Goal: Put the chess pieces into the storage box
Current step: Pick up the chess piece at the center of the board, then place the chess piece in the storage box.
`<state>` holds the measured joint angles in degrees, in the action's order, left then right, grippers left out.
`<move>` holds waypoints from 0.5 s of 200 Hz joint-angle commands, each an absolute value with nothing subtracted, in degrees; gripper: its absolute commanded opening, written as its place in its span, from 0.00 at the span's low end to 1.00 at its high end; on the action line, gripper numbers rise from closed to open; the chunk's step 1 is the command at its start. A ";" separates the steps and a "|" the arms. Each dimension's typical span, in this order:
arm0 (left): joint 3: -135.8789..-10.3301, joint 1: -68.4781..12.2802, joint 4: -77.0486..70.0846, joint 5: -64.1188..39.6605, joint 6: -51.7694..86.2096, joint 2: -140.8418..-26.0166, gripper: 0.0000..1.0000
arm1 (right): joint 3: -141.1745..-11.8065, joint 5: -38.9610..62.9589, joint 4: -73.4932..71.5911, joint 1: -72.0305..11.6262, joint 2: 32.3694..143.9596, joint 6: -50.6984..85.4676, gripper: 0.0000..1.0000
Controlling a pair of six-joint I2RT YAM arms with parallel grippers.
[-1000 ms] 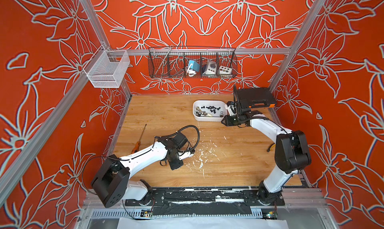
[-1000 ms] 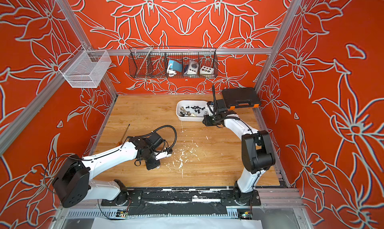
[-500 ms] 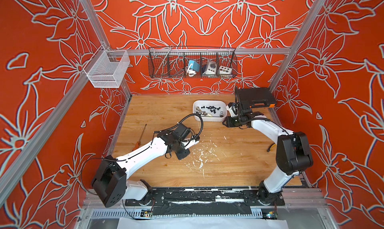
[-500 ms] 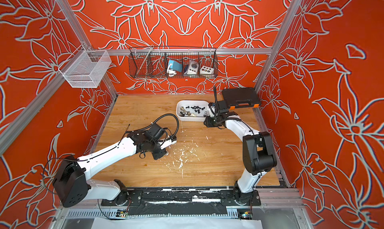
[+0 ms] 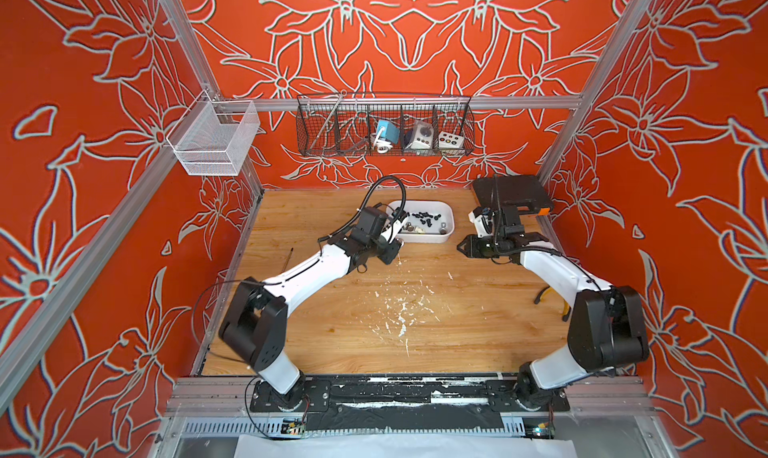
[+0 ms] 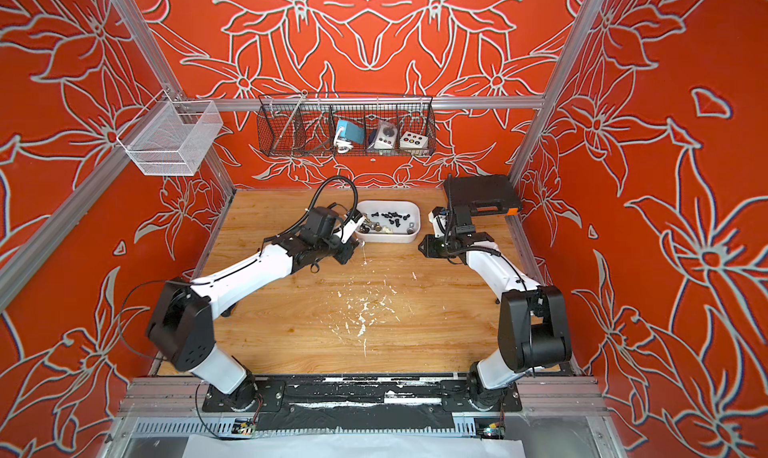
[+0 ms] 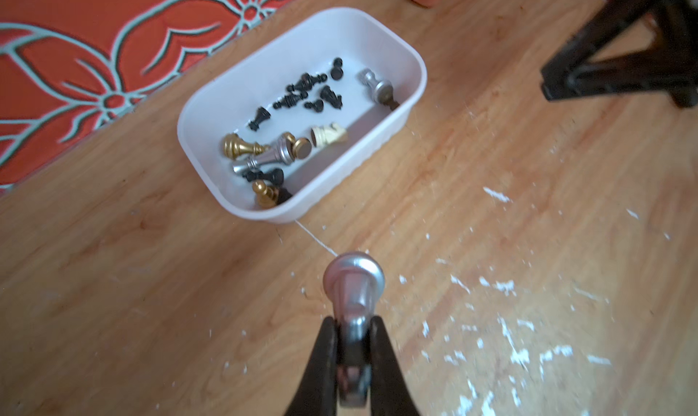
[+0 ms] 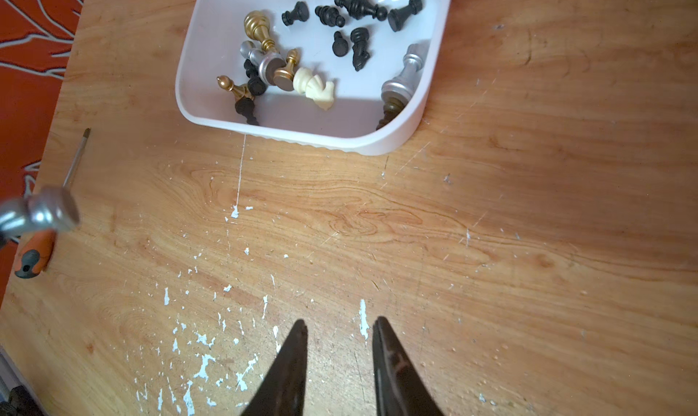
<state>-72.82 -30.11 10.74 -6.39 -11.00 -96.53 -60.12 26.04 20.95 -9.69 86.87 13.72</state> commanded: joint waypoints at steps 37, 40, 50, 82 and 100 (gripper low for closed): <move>-89.25 -29.35 6.92 -5.49 -8.09 -112.87 0.05 | -57.23 27.09 21.53 -8.78 82.21 14.33 0.32; -90.20 -29.28 7.06 -5.53 -8.02 -113.77 0.05 | -57.17 27.07 21.64 -8.67 82.12 14.26 0.32; -93.12 -29.11 7.91 -5.46 -7.74 -116.26 0.05 | -57.04 27.07 22.03 -8.58 81.66 14.16 0.32; -99.11 -28.83 8.96 -5.53 -6.95 -122.07 0.06 | -56.63 26.77 23.27 -8.44 80.32 13.72 0.32; -100.59 -28.70 8.96 -5.49 -6.62 -123.78 0.07 | -56.21 26.57 23.52 -8.34 79.74 13.47 0.32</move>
<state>-97.84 -29.19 8.34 -5.58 -7.62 -121.97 -57.54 26.28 21.87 -8.84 81.56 14.06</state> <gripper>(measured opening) 0.123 0.320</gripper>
